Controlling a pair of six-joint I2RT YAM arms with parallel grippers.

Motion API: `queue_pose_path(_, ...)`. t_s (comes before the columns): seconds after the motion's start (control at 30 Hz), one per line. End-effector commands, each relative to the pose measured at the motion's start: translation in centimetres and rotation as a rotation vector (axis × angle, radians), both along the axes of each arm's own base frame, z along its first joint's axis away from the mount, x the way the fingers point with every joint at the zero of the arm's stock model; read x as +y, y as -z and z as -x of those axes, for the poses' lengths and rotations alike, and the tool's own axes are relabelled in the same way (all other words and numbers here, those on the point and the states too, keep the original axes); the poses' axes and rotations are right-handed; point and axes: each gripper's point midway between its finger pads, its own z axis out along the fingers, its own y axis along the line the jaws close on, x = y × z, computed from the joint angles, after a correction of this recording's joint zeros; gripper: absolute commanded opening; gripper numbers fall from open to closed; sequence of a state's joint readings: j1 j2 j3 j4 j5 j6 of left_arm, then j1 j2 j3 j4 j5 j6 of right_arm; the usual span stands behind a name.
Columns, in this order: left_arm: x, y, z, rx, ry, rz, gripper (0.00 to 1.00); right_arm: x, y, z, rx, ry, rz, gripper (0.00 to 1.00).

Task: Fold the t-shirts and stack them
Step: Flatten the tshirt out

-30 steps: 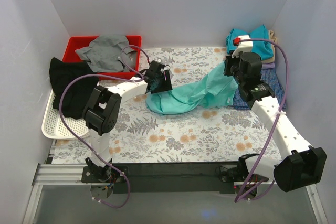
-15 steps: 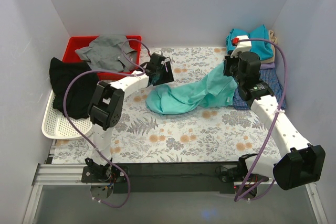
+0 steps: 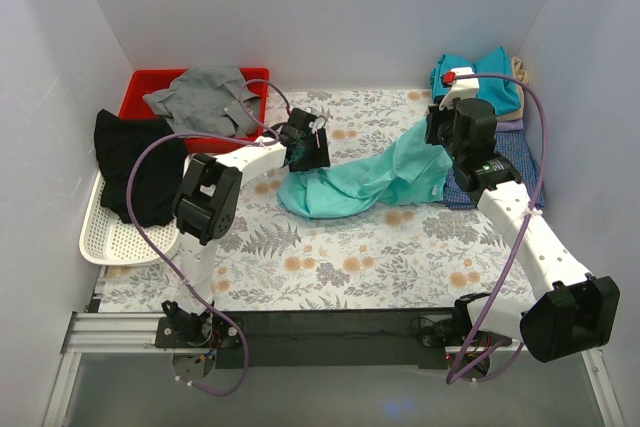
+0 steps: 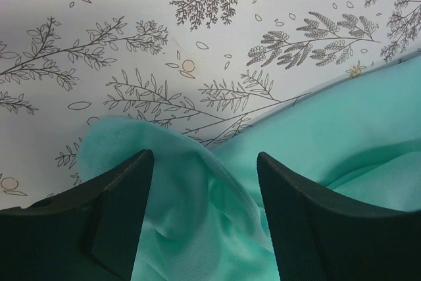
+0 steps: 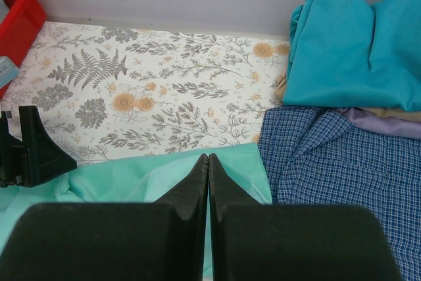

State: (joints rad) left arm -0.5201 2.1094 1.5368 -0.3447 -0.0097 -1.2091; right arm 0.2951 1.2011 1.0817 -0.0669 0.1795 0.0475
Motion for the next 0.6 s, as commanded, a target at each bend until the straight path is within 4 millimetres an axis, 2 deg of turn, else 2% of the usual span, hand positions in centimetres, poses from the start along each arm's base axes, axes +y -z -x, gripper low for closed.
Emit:
queue_pose_path(0.0, -0.2, -4.6, -0.3, -0.069, 0.034, 0.014, 0.63, 0.4, -1.6, -0.5, -0.061, -0.009, -0.015, 0.01)
queue_pose_path(0.07, 0.1, -5.3, 0.0, -0.074, 0.033, 0.011, 0.63, 0.4, -2.2, -0.7, -0.084, -0.011, -0.024, 0.01)
queue_pose_path(0.23, 0.2, -6.2, 0.4, -0.078, 0.040, 0.017, 0.68, 0.7, -1.8, -0.8, -0.075, -0.023, -0.031, 0.01)
queue_pose_path(0.5, -0.3, -4.0, 1.4, -0.006, 0.071, 0.021, 0.66, 0.9, -1.5, -0.9, -0.070, -0.026, -0.038, 0.01)
queue_pose_path(0.57, -0.3, -3.6, 1.4, 0.000, 0.076, 0.017, 0.59, 0.9, -1.5, -0.9, -0.070, -0.026, -0.038, 0.01)
